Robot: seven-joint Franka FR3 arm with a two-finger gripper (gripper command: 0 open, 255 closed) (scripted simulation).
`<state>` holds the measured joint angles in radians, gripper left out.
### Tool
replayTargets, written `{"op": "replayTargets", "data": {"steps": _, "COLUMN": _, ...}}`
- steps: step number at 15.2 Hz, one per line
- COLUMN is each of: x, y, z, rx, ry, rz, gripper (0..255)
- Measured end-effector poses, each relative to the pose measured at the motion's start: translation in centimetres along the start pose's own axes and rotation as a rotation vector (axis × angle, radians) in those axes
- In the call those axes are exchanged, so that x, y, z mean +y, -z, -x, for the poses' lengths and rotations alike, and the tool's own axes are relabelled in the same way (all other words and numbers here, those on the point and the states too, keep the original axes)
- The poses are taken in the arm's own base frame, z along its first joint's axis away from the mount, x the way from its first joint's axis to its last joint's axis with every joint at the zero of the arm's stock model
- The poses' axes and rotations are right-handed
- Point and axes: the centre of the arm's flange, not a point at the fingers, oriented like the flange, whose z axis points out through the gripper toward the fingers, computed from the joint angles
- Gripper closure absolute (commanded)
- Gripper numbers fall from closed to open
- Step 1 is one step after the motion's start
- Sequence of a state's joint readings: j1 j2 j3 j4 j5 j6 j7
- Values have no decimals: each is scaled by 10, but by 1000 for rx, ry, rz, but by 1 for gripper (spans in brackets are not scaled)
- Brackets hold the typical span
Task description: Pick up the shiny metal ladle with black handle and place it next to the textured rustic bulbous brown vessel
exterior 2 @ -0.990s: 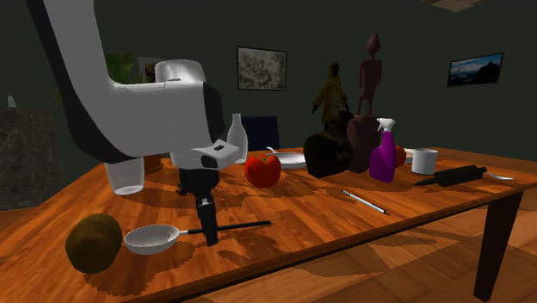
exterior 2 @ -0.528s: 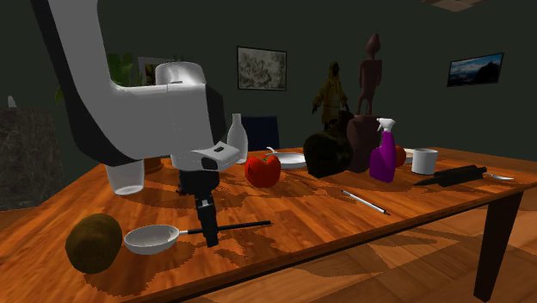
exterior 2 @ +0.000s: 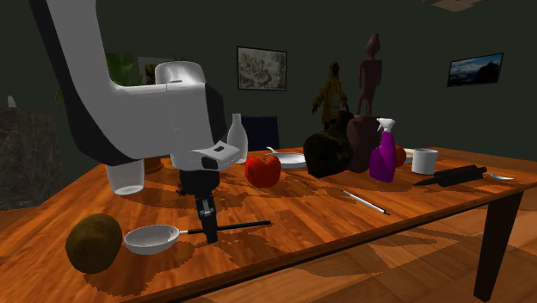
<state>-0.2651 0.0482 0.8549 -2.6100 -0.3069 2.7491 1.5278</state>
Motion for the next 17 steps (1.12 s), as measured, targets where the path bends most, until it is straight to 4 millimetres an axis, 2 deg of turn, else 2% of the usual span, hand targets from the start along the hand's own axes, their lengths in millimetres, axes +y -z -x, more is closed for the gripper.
{"op": "replayTargets", "data": {"steps": 3, "x": -1, "y": 2, "z": -1, "rx": -1, "ry": 0, "rz": -2, "gripper": 255}}
{"op": "replayTargets", "data": {"steps": 17, "x": -7, "y": 71, "z": -7, "rx": -3, "ry": -1, "rz": -4, "gripper": 255}}
